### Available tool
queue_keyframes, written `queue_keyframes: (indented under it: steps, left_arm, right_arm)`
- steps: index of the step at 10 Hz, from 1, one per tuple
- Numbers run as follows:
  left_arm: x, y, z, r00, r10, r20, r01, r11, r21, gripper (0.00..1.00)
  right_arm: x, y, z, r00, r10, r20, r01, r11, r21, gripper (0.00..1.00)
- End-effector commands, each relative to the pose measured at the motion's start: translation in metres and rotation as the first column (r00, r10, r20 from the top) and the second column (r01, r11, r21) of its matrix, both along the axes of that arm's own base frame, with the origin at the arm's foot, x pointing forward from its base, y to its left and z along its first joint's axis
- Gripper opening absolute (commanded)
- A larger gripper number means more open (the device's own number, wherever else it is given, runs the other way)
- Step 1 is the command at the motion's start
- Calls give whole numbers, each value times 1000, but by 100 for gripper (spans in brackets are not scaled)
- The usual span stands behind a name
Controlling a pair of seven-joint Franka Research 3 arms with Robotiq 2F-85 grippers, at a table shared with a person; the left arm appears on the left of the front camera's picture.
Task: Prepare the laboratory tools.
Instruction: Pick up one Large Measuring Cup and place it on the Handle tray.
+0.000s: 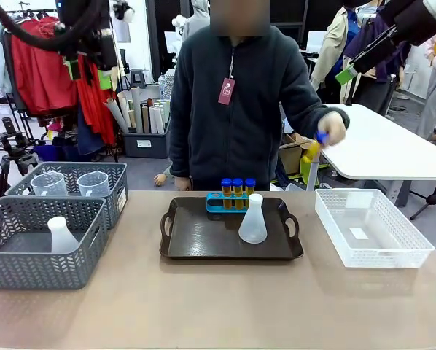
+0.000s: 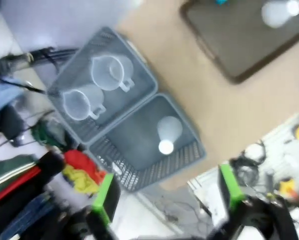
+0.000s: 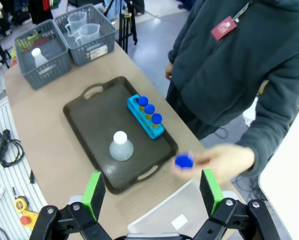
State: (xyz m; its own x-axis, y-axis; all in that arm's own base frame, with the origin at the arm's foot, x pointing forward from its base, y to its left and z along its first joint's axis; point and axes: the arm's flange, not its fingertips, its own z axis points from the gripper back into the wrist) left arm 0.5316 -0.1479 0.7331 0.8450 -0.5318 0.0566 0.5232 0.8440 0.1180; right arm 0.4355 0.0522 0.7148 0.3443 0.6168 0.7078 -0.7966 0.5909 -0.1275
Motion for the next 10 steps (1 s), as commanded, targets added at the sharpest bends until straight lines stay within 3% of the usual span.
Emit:
queue_keyframes:
  steps: [1,6,7,10]
  left_arm:
    - [-40,25,-62,998,59,5,-59,998,-22,100]
    - [-14,39,-76,974,194,116,-176,973,-148,100]
    - [-10,44,-77,992,113,47,-110,992,-64,100]
    - [-10,44,-77,992,113,47,-110,992,-64,100]
  right_arm:
    - [-1,0,1,1000,9,5,-9,1000,2,100]
    - [-1,0,1,1000,9,5,-9,1000,2,100]
    - [-1,0,1,1000,9,5,-9,1000,2,100]
    - [-1,0,1,1000,9,5,-9,1000,2,100]
